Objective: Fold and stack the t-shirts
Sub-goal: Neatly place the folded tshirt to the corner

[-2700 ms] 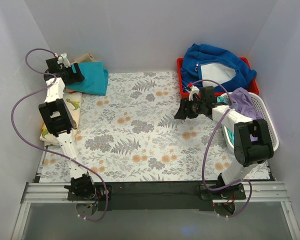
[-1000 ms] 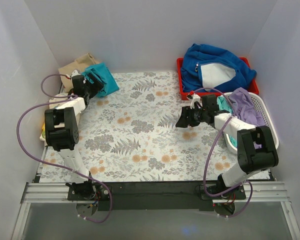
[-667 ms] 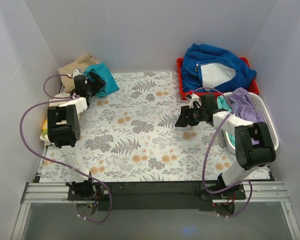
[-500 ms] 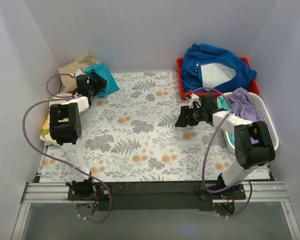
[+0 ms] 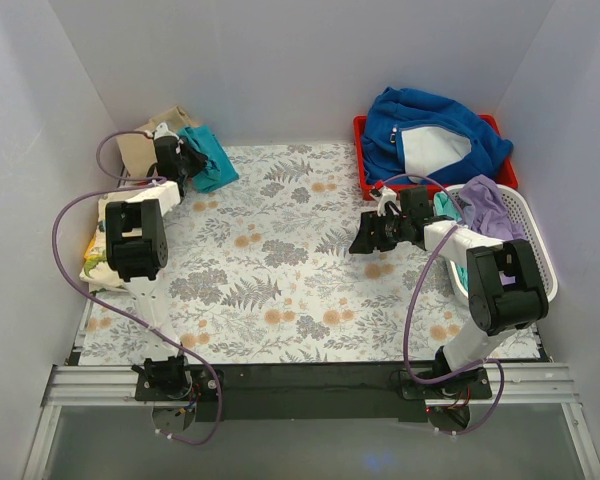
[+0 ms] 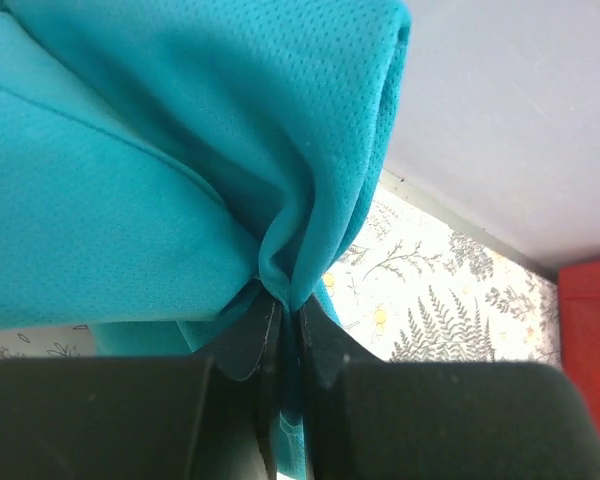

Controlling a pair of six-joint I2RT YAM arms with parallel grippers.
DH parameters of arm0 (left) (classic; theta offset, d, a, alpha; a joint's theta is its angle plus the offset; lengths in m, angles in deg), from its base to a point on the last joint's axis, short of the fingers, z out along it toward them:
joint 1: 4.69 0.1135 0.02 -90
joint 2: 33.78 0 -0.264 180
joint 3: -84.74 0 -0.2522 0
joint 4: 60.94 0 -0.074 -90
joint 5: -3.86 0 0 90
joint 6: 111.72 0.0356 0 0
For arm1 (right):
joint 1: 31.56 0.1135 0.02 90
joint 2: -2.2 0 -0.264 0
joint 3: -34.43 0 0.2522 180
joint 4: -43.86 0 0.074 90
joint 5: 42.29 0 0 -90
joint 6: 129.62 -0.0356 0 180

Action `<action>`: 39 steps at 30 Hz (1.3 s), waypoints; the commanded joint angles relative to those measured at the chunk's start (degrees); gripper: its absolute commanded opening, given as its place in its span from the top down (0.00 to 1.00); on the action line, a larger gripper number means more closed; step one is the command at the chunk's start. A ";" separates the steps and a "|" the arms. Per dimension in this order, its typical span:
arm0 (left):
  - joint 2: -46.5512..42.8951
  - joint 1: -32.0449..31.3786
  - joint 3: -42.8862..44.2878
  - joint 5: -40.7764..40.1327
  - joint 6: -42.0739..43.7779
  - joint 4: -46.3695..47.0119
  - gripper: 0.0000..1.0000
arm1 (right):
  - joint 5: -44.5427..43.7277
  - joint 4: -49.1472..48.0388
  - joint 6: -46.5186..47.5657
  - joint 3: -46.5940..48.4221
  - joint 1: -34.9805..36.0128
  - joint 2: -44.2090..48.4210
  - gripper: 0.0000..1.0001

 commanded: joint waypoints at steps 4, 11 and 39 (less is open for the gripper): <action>-5.68 0.27 4.54 1.38 12.73 -5.56 1.00 | 1.15 -0.99 0.84 2.15 0.07 -0.99 0.34; -4.72 5.89 18.78 16.21 25.85 -19.27 1.00 | 1.59 -0.99 1.01 2.68 0.15 -1.87 0.34; 10.93 24.70 36.63 10.98 40.02 -28.43 0.64 | 5.19 -0.99 0.05 6.55 0.07 -8.46 0.34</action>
